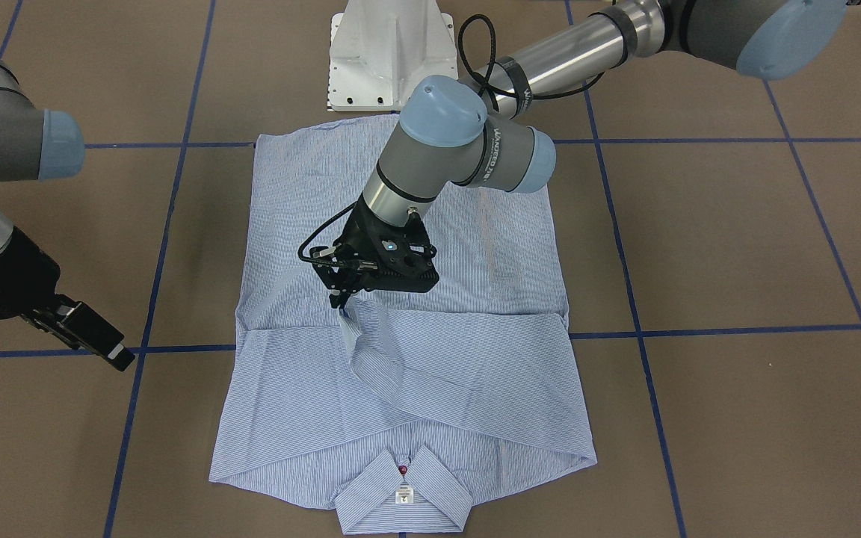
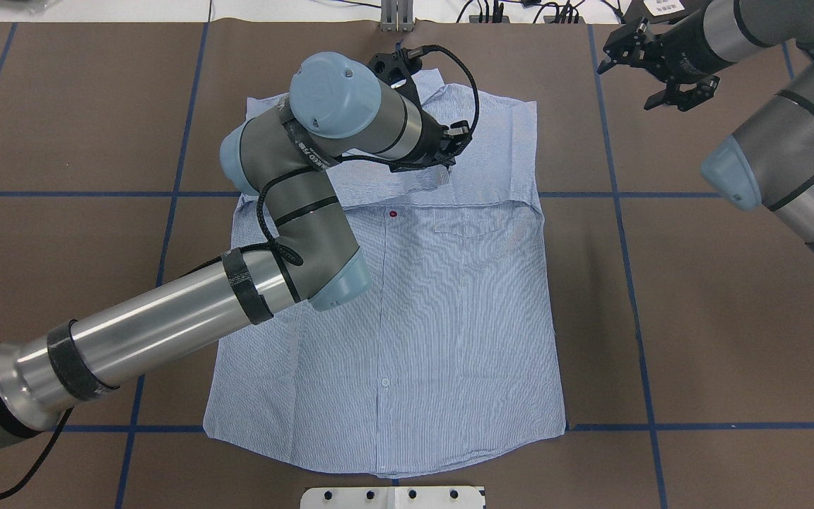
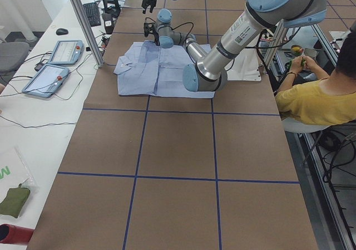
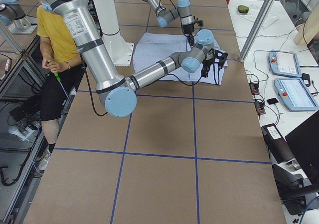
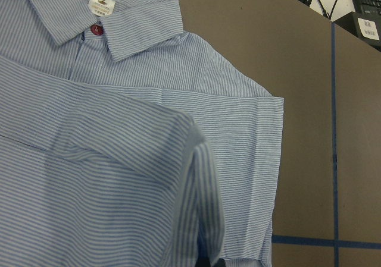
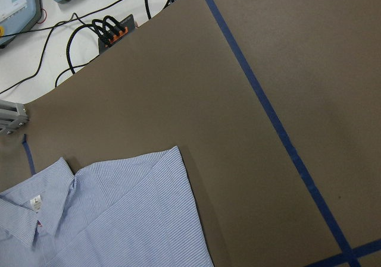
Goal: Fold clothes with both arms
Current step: 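Fold the sleeve over the shirt with the left gripper while the right lifts away, then release the sleeve with the left gripper while the right gripper moves to the hem corner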
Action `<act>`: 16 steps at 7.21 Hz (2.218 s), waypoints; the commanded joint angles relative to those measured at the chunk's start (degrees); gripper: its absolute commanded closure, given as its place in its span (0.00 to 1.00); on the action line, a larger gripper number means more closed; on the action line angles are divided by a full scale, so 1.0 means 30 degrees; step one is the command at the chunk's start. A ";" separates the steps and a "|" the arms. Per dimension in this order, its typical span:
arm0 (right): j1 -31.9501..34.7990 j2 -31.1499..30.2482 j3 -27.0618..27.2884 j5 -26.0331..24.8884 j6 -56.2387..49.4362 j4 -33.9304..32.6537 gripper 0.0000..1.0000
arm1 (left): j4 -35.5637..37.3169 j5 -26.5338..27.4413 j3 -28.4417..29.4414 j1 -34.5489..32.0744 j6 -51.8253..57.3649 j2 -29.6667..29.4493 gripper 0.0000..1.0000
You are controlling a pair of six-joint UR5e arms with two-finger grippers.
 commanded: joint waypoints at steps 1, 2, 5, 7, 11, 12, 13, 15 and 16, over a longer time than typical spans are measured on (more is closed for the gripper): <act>0.0058 -0.0430 0.0522 0.0065 0.0000 0.0000 0.01 | -0.0371 0.0933 0.0128 0.0716 -0.0020 -0.0051 0.85; 0.0029 -0.0663 0.0581 0.0007 0.0000 0.0029 0.01 | -0.0518 0.0937 0.0419 0.0749 -0.0020 -0.0313 0.82; 0.0000 -0.0695 0.0582 -0.0081 0.0087 0.0029 0.01 | -0.0549 0.1728 0.1710 0.1392 -0.0547 -0.1632 0.38; -0.1278 -0.0549 0.1686 -0.0372 0.1251 0.0029 0.00 | -0.0288 0.1496 0.0579 0.1306 -0.0548 -0.0734 0.31; -0.9121 -0.1946 0.6541 -0.7395 0.8072 -0.2389 0.01 | 0.0800 -0.0379 -0.8354 0.0430 0.0180 0.7081 0.33; -1.2505 -0.3144 0.8212 -1.1350 0.9855 -0.3592 0.03 | 0.0712 -0.1309 -0.9614 -0.0211 0.1142 0.8344 0.34; -1.5266 -0.4026 0.8982 -1.3913 1.1874 -0.4329 0.04 | 0.0595 -0.2623 -0.9714 -0.1001 0.1238 0.9140 0.33; -1.8826 -0.6574 0.9106 -1.6798 1.4494 -0.4366 0.08 | 0.0096 -0.3538 -1.0414 -0.1359 0.0978 1.0344 0.04; -1.9157 -0.7018 0.9194 -1.6723 1.5285 -0.4395 0.08 | 0.0125 -0.4647 -1.0418 -0.1650 0.0657 1.0407 0.01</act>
